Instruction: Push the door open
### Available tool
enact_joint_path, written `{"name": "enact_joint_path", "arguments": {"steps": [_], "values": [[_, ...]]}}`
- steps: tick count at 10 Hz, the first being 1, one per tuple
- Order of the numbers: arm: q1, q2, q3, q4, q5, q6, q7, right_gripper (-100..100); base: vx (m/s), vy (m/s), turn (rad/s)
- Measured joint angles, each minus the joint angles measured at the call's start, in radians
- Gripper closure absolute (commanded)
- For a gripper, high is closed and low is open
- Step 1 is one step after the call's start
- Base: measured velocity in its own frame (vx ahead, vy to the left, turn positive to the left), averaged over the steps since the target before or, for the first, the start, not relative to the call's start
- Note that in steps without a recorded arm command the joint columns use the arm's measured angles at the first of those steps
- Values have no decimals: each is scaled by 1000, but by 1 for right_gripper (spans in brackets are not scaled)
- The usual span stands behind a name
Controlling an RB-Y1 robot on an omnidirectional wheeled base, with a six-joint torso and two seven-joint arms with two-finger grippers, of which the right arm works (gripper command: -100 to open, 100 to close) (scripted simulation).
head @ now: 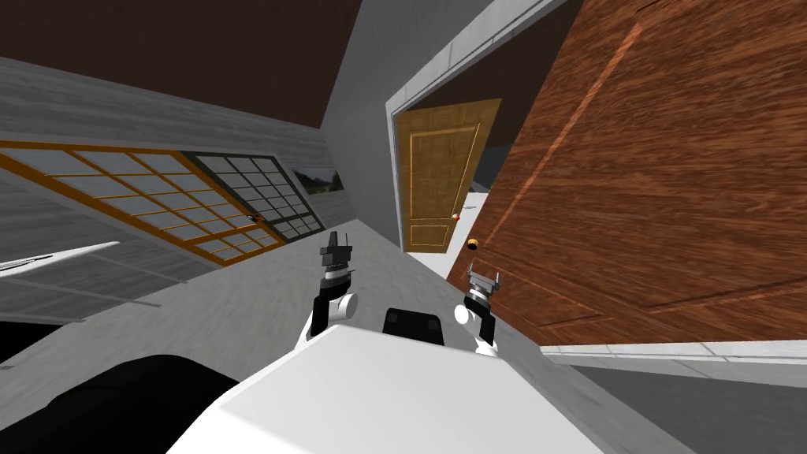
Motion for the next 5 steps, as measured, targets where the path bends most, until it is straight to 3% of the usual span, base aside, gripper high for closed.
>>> {"name": "enact_joint_path", "arguments": {"steps": [5], "values": [[-40, 15, -1, 164, -86, -56, -96, -100, 108, -96, 159]]}}
